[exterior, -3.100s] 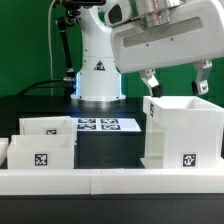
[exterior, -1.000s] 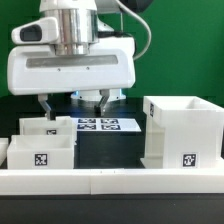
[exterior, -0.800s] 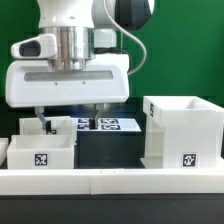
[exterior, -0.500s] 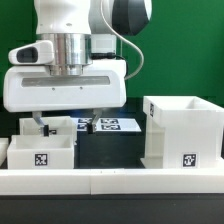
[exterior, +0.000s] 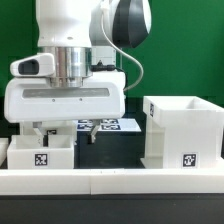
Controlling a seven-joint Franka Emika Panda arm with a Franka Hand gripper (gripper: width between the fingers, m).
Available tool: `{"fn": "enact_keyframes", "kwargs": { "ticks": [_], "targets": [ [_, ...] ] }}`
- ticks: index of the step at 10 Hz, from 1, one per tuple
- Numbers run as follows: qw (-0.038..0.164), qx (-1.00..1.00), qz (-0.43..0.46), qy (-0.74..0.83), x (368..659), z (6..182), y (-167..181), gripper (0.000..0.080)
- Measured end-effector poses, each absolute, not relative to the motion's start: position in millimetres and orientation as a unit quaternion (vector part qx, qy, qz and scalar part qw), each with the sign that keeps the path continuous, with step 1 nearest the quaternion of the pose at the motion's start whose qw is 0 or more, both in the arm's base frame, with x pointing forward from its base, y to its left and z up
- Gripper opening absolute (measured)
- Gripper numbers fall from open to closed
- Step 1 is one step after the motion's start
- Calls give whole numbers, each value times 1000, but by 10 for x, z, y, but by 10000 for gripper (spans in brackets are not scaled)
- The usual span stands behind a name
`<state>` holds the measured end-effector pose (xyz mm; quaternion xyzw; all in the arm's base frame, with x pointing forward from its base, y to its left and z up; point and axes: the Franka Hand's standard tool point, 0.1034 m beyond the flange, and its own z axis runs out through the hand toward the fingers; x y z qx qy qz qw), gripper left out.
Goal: Assemble drawer
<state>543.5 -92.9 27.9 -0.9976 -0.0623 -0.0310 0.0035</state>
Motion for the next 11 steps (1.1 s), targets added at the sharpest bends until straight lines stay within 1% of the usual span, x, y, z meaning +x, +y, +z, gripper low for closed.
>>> {"fn": "enact_keyframes", "kwargs": {
  "ticks": [2,4,9,10,11],
  "targets": [
    [-1,-997,-32,-65,5411,150,-915,649],
    [-1,-998,-27,-65,5373,70,-914,649],
    [0,-998,-26,-64,5378,61,-884,646],
    [0,-998,-26,-64,5378,61,-884,477],
    [0,-998,-26,-64,5378,61,-884,265]
  ]
}}
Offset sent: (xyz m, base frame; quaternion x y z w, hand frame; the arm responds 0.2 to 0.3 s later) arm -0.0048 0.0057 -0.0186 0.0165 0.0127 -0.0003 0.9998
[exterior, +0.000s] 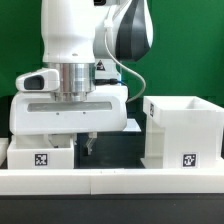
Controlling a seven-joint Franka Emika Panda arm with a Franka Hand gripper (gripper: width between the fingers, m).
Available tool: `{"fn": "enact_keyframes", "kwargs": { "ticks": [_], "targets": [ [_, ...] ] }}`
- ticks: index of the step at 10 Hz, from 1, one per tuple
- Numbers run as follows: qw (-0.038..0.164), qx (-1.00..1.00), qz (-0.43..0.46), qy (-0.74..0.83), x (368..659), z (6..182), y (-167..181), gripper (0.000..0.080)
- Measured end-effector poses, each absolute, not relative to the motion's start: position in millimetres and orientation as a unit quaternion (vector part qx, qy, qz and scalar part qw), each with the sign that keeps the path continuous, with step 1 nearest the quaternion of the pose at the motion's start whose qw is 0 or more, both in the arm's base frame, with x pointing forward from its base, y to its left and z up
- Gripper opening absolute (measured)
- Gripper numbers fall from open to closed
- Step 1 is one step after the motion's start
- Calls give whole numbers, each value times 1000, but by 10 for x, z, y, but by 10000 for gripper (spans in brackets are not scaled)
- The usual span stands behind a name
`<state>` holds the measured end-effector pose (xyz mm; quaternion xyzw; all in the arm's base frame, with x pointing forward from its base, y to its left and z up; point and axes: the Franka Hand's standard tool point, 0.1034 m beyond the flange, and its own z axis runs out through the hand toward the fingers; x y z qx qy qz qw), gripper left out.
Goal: Assemble drawer
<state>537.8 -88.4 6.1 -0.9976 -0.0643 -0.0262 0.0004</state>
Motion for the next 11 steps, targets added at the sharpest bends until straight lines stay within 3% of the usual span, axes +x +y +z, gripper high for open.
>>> {"fn": "enact_keyframes", "kwargs": {
  "ticks": [1,2,3,9,11],
  "targets": [
    [0,-998,-26,-64,5378,61,-884,265],
    [0,-998,-26,-64,5378,61,-884,126],
    [0,-998,-26,-64,5378,61,-884,41],
    [0,-997,-26,-68,5376,67,-872,41],
    [2,-994,-29,-108,5348,153,-761,41]
  ]
}}
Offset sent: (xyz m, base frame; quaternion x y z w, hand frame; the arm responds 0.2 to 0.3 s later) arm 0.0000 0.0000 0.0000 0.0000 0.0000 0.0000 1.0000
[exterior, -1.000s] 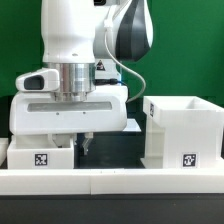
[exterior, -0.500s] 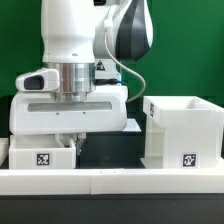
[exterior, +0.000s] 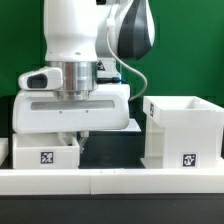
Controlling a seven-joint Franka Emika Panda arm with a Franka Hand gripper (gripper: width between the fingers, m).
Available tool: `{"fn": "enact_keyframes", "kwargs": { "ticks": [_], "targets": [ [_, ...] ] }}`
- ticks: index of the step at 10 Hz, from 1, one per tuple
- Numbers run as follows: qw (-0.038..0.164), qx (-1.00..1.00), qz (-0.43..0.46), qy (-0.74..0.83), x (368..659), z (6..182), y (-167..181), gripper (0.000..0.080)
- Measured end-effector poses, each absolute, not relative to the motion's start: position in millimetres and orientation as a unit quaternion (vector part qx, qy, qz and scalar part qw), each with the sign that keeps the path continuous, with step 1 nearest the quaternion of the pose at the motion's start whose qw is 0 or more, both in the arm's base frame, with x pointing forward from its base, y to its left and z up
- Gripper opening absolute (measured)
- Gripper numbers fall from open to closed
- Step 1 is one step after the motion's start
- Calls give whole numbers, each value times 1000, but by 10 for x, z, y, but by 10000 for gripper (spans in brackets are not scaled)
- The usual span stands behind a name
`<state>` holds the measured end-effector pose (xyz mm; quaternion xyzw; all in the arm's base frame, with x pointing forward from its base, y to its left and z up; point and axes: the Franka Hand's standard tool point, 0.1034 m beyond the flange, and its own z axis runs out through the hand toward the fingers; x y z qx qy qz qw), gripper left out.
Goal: Assemble drawer
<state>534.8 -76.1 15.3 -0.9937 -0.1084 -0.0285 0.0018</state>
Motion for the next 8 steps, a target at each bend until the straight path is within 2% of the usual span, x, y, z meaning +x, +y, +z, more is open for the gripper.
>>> {"fn": "enact_keyframes", "kwargs": {
  "ticks": [2,4,8],
  "targets": [
    [10,-987,-16,-162,5307,199,-747,41],
    [9,-984,-17,-176,5304,187,-755,41],
    [-3,-941,-14,-337,5301,181,-738,41]
  ]
}}
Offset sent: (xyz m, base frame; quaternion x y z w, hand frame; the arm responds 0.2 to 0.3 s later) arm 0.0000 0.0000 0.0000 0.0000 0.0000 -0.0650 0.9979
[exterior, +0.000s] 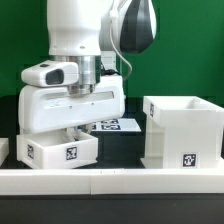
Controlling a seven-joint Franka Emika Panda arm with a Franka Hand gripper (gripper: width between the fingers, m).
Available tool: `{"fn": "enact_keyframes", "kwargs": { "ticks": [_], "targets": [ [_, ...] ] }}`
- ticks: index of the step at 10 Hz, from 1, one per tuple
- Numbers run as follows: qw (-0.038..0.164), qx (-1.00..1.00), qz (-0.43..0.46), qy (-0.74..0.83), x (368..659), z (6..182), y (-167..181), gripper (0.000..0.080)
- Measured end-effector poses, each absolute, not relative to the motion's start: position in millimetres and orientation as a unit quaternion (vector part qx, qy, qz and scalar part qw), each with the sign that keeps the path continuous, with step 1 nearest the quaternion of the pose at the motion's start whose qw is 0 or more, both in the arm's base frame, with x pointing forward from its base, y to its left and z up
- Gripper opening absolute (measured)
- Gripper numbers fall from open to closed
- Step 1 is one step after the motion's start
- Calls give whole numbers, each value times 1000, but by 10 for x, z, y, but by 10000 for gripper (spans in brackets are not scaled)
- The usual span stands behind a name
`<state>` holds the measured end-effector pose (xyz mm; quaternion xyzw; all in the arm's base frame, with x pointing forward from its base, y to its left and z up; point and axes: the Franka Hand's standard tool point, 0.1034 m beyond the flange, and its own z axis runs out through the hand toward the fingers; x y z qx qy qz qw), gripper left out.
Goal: Assemble drawer
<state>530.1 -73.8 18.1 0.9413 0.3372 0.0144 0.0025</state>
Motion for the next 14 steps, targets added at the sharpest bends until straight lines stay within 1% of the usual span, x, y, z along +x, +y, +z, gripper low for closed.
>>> {"fn": "enact_keyframes", "kwargs": {
  "ticks": [7,8,11,13,14],
  "targets": [
    [13,869,7,494,5301,187,-791,41],
    [19,827,2,562,5310,192,-759,41],
    [21,757,-15,653,5328,185,-601,41],
    [26,726,-15,687,5344,195,-564,41],
    [26,727,-15,686,5337,186,-577,41]
  ]
}}
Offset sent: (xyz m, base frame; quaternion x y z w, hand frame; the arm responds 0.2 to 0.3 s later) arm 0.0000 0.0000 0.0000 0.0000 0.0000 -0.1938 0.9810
